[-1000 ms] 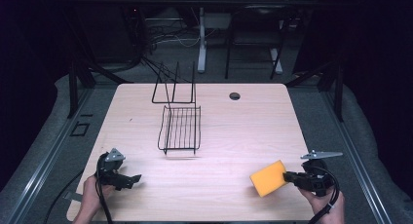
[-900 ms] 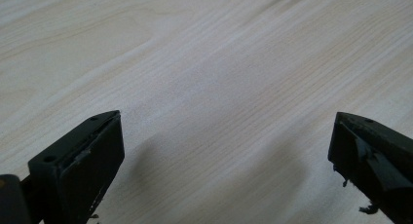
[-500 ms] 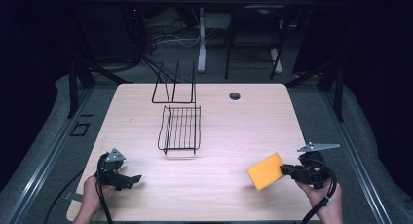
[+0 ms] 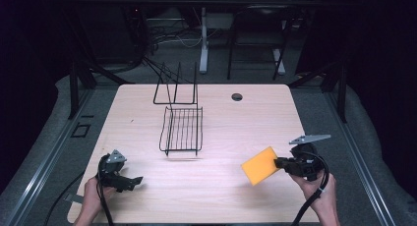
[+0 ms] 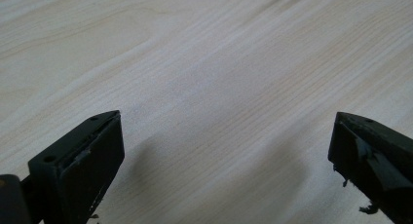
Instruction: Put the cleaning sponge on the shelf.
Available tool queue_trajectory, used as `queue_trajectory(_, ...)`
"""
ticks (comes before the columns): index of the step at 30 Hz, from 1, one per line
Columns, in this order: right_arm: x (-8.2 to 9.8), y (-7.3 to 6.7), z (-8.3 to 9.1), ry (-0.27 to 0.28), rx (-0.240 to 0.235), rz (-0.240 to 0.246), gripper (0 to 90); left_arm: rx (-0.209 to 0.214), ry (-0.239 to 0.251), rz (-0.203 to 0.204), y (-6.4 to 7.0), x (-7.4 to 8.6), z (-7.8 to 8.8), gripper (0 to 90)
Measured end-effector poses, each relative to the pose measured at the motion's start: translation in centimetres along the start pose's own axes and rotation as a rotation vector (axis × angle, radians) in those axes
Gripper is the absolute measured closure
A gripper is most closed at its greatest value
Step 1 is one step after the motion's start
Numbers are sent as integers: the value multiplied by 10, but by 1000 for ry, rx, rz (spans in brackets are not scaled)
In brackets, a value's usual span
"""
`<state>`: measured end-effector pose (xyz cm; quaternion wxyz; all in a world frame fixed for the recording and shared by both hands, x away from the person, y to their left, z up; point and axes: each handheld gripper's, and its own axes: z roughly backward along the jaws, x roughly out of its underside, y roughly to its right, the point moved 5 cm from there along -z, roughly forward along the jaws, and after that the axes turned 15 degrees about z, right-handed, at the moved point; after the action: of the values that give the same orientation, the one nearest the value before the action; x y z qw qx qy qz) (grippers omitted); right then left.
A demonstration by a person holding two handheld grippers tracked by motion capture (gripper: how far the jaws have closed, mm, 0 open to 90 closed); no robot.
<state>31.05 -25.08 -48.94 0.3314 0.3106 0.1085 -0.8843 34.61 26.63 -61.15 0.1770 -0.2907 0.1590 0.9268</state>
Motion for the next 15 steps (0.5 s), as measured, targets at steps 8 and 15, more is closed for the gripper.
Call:
queue_trajectory(8,-17,-3,-4,-22,6,34,848,0,0,-1,0,0,0,1)
queue_trajectory(15,-35,-9,-12,-44,-2,77,847,1,0,-1,0,0,0,1)
